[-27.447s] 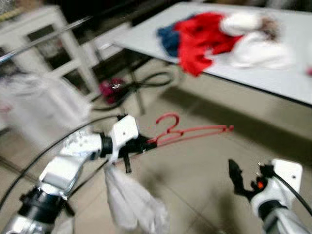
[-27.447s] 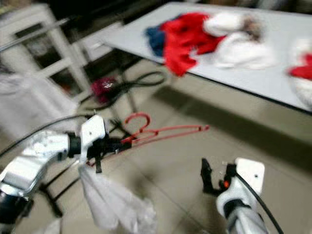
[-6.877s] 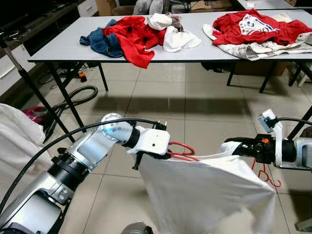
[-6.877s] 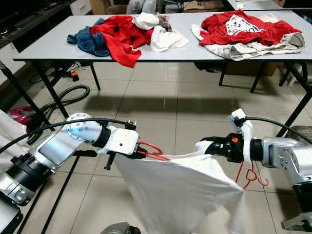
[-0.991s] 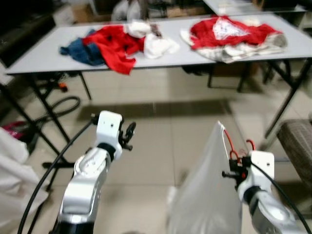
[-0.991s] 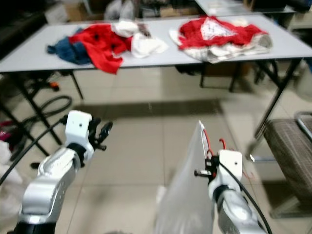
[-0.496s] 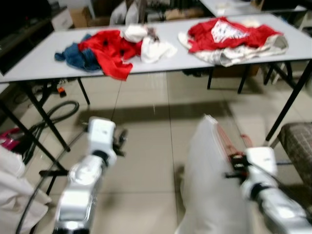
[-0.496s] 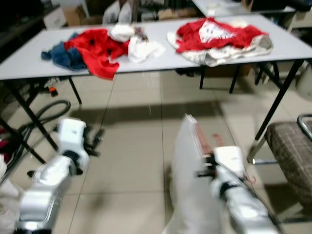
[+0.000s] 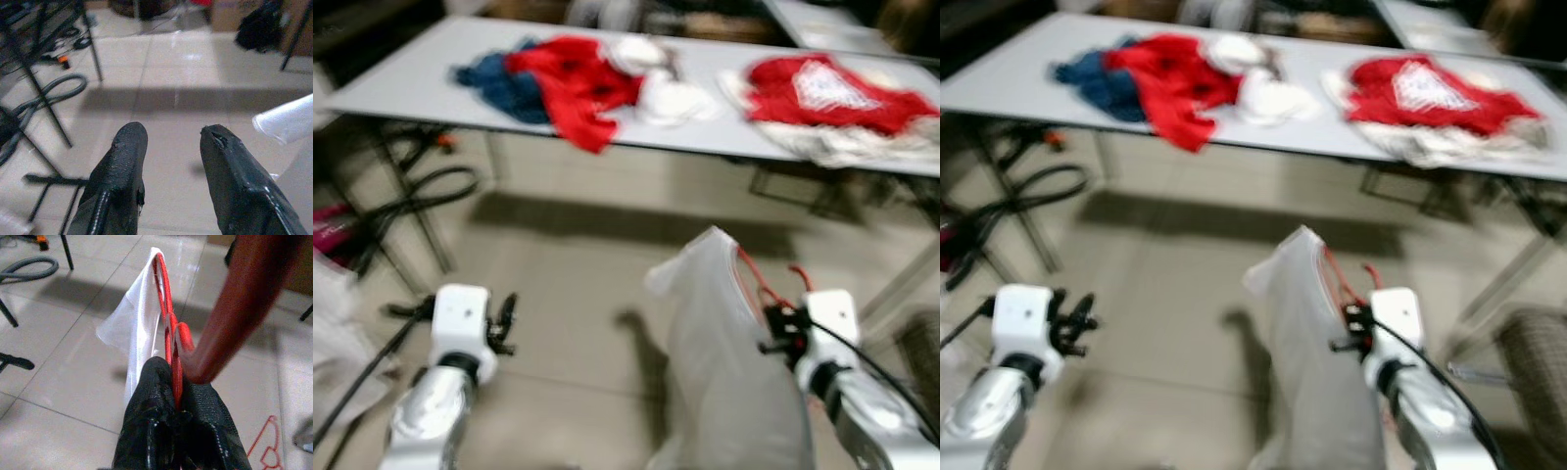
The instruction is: Hang hanger
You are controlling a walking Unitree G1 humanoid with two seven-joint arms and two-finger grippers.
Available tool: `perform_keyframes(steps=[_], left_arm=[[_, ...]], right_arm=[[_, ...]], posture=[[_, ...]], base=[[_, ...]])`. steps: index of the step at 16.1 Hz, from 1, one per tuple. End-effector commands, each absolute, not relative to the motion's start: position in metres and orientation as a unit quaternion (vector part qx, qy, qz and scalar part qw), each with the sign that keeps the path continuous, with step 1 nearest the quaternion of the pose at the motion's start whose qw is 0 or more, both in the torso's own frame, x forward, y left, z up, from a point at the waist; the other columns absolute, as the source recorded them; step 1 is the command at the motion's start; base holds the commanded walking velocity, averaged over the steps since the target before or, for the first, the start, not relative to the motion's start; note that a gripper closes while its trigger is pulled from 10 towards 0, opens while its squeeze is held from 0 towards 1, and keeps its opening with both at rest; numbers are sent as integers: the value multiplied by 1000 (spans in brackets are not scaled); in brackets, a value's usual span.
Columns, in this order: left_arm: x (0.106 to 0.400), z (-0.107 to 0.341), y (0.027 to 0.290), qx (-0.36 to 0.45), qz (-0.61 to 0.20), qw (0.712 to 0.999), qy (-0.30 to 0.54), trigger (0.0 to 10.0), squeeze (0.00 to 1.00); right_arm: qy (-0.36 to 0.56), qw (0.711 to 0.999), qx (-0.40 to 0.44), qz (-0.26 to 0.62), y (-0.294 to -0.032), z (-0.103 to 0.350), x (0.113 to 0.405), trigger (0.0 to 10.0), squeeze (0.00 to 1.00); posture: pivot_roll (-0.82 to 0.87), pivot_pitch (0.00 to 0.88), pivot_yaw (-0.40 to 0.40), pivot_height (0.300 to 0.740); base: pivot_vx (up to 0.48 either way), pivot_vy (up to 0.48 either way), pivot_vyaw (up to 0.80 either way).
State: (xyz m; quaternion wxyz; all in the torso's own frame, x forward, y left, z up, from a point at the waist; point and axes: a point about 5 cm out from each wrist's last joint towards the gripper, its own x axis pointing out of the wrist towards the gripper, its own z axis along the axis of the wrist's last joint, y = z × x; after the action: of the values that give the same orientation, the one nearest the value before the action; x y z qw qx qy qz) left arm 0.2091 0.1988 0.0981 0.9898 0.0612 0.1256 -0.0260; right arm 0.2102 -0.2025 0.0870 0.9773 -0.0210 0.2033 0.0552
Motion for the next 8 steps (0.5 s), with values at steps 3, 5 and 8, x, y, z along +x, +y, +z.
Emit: perform_keyframes(steps=[3,5,8], left_arm=[[212,111,197,69,-49,989,119,10000,0],[221,110,186,55,-63,990,114,10000,0],[237,107,176,53,-74,989,114,10000,0]], right_arm=[[172,984,-20,31,-206,90,208,10000,0],[179,984,-15,6,-215,89,210,10000,0],[169,984,-31,35,-211,103,224,10000,0]], posture=[[95,176,7,740],[69,154,15,740],[29,160,-9,740]], base=[[369,0,0],[369,0,0],[368,0,0]])
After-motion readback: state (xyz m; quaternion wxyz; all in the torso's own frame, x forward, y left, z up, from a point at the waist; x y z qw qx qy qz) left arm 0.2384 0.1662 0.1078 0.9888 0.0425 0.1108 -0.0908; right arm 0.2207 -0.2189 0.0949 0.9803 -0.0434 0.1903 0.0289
